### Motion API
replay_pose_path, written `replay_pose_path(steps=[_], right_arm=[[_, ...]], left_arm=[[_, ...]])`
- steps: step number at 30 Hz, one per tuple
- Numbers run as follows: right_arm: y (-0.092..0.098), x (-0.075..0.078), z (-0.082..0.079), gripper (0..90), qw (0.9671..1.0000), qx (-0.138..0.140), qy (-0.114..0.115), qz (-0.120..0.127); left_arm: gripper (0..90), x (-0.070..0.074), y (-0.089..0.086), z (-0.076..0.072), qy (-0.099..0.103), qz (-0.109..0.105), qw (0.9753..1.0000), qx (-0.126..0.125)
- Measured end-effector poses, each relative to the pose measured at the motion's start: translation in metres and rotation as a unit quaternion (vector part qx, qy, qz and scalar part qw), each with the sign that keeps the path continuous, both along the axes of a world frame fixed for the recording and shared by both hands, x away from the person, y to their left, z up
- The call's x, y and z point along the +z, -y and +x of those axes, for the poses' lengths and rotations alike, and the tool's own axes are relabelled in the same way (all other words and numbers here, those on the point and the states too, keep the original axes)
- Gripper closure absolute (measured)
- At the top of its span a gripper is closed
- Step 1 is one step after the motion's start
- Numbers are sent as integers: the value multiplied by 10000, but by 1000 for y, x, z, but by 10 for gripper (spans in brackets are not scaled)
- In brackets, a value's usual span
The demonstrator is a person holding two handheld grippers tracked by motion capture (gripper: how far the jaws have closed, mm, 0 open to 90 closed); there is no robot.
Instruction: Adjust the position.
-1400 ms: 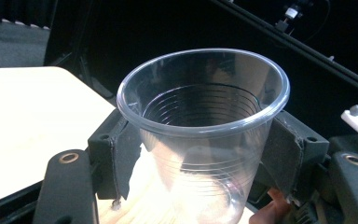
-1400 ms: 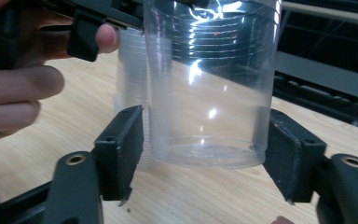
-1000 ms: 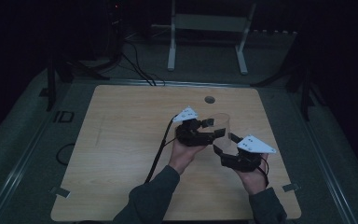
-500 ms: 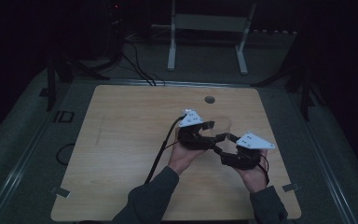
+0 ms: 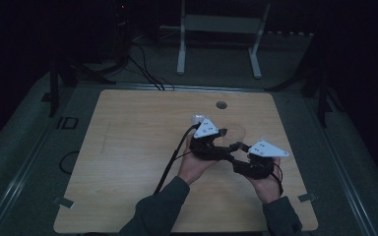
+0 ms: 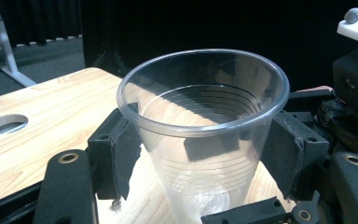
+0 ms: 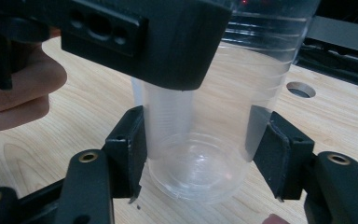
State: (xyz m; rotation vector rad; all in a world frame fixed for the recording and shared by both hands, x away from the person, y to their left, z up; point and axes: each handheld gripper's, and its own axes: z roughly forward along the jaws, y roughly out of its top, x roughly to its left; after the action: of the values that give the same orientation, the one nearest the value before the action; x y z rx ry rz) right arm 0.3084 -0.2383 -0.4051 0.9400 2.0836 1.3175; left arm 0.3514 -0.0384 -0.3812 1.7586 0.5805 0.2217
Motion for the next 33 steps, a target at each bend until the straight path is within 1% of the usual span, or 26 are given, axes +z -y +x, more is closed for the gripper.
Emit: replay_pose_path(steps=[6,14,19,24,29,33], right_arm=[[0,-1,0,413,10000,-2,23,37],[-1,-3,-1,415,9999,-8,41,97],[-3,-5,-2,416,9999,1,51,154],[-3,-6,-3,417,9998,4,46,201],[-4,-7,-3,419,9998,20,76,186],[-4,-8,-3,419,9998,30,106,152]], left_arm=[[293,0,0,0,-68,-55,10000,9],[256,0,0,2,-179,-243,9995,-6],[254,0,1,2,-232,-359,9991,-2],[254,0,2,2,-220,-374,9991,19],[251,0,4,1,-221,-399,9990,38],[252,0,4,1,-183,-373,9991,61]])
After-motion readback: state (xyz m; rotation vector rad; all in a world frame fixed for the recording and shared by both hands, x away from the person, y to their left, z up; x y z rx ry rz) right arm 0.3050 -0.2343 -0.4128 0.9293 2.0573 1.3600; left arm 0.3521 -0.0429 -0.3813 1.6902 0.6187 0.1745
